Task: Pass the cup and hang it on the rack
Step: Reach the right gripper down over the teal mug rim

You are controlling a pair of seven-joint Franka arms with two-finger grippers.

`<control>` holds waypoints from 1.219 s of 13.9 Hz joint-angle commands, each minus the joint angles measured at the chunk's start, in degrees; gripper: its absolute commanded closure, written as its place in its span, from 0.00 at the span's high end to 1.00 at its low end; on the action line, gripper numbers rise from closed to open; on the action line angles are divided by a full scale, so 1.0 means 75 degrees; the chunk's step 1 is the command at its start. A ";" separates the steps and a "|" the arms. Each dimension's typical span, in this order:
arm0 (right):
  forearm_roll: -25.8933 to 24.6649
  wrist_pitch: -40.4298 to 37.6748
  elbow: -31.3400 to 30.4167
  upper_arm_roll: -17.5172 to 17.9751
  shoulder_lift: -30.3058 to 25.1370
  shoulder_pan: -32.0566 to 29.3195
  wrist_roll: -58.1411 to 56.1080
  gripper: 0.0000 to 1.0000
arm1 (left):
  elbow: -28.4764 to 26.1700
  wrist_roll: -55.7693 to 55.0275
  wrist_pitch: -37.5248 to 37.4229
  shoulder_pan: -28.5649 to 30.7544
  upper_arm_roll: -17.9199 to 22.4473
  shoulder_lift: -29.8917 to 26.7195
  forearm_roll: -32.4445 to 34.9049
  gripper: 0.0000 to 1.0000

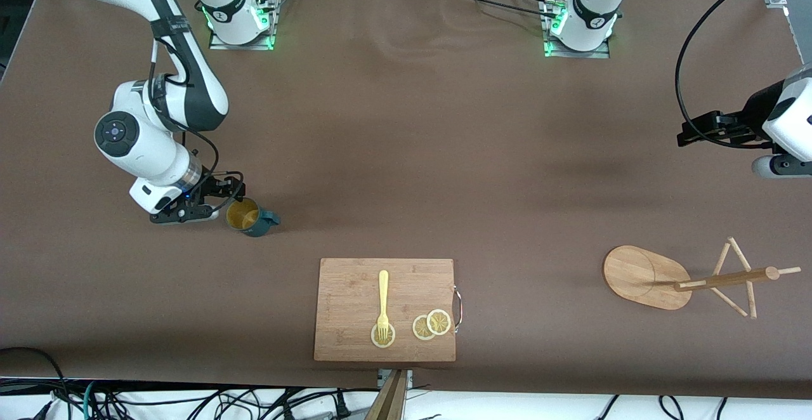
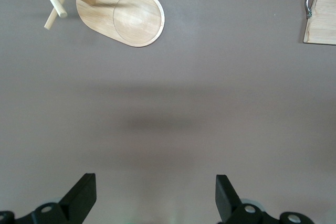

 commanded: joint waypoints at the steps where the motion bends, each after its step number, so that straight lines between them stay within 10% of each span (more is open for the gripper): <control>1: -0.0113 -0.0008 0.0464 -0.0029 0.0351 0.0011 0.0135 0.98 | 0.0079 0.0081 -0.0016 0.0063 -0.0031 0.0016 -0.0086 1.00; 7: -0.0043 0.0366 0.0642 -0.0029 0.0926 -0.0036 0.0170 0.78 | 0.0079 0.0081 -0.0016 0.0075 -0.0031 0.0016 -0.0098 1.00; 13: 0.0015 0.0437 0.0642 -0.0029 0.1172 0.0011 0.0485 0.00 | 0.0079 0.0081 -0.0016 0.0145 -0.0031 0.0016 -0.0202 1.00; 17: 0.0015 0.0030 0.0934 0.0017 0.1127 0.0151 0.0662 0.00 | 0.0079 0.0081 -0.0016 0.0168 -0.0031 0.0027 -0.0215 1.00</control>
